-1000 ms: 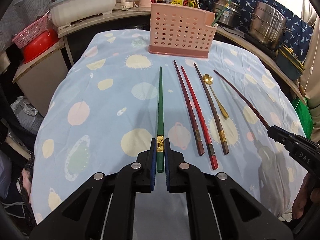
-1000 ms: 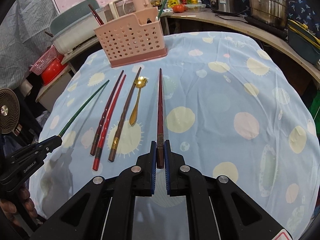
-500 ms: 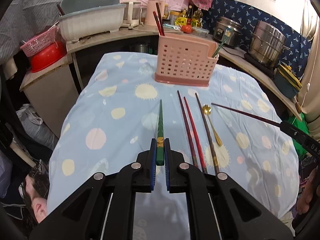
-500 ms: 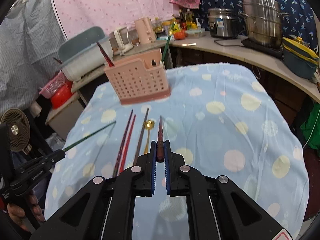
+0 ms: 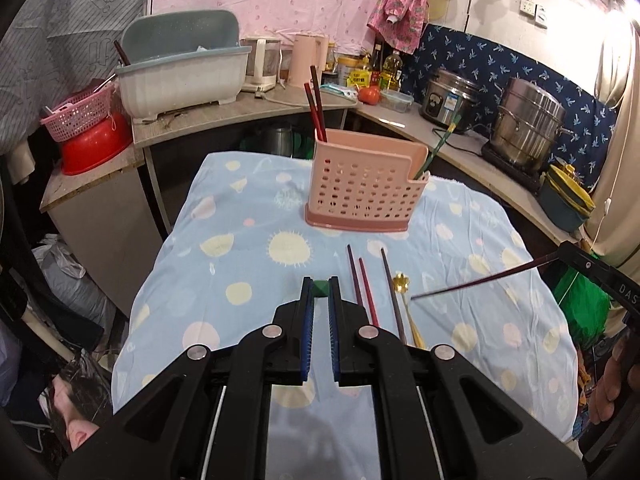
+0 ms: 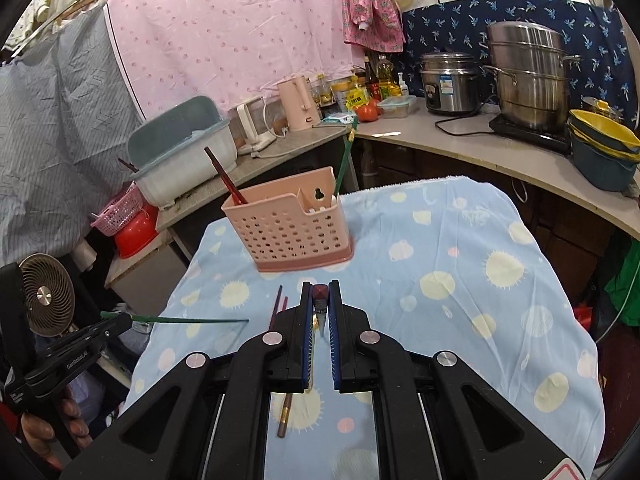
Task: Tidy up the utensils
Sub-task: 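Lift both held chopsticks and carry them above the pink holder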
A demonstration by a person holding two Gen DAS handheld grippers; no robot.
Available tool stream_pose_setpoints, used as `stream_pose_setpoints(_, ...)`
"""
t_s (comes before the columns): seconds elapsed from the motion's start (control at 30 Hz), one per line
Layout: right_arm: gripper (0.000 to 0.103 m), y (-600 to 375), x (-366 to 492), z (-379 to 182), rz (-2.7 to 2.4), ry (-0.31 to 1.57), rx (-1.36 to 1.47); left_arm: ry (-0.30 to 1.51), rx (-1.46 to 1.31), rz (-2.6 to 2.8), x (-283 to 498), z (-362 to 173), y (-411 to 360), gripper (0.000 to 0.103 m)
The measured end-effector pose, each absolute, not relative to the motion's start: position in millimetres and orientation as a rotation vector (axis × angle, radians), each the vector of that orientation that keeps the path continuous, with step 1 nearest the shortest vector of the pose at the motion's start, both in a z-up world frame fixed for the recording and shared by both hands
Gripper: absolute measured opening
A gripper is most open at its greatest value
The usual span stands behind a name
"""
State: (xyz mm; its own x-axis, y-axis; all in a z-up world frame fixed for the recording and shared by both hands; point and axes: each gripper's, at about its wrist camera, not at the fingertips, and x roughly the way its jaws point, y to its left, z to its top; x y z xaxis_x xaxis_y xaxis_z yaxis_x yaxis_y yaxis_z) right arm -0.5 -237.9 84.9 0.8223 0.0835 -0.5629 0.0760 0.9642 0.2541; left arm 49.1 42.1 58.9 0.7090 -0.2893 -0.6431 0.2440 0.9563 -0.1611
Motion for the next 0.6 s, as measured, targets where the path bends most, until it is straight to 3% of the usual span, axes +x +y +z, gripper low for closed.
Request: stream_pose_setpoints(0.6,0.007,-245,46,135,0.029,0.507,0.272,0.587,-0.037,-0.32,99,124,23,0.007)
